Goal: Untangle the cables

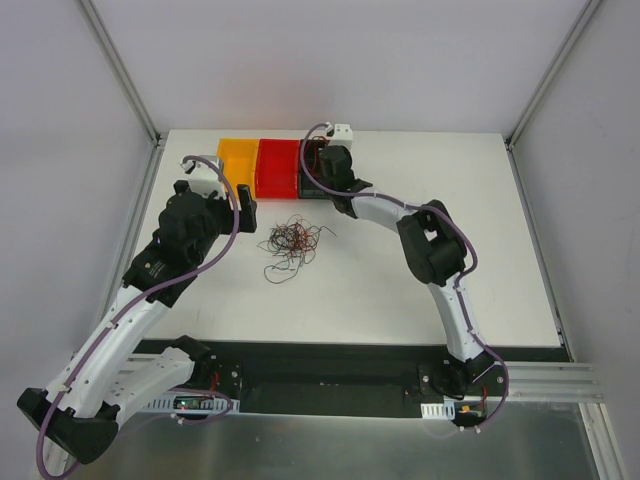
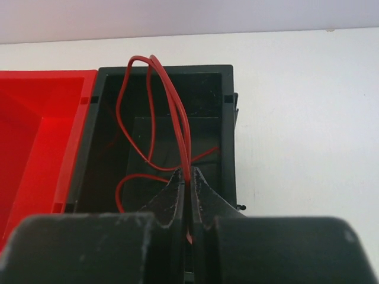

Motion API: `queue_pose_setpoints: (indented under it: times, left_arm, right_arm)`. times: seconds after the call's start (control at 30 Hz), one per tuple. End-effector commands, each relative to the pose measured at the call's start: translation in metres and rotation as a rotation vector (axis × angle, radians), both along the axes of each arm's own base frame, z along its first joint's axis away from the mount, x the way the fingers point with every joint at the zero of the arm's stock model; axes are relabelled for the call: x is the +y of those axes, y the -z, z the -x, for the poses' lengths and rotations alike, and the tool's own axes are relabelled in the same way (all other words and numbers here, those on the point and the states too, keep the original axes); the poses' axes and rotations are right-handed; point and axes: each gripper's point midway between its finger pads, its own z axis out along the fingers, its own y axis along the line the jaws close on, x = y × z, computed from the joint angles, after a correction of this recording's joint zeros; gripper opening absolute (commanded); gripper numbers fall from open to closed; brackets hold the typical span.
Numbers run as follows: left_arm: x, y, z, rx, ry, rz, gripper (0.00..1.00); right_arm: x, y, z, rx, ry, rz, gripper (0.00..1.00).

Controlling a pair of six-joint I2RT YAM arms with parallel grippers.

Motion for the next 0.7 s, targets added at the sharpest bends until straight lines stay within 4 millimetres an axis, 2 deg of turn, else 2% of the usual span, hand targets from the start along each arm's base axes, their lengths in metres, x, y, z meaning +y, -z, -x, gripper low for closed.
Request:
queue_pose_setpoints:
  times: [0.0,0.2,0.47,0.67]
  left_arm:
    - [-0.004,-0.01,-0.001,-0.039,0.013,0.037,0.95]
    - [-0.004,-0.01,-0.001,-0.038,0.014,0.038,0.95]
    - [-0.003,-0.01,-0.001,-0.039,0.011,0.037,0.95]
    - [-0.003,-0.01,-0.001,-0.039,0.013,0.037,0.95]
  right_arm:
    - [0.013,-0.026,-0.008,-0.035,-0.057,0.011,0.0]
    - [0.025,-0.016,-0.022,-0.011,-0.111,0.02,0.01]
    - [0.03,-0.021,-0.035,-0.011,-0.113,-0.006,0.26]
    - [0.022,-0.042,-0.033,-0.016,-0.106,-0.017,0.42]
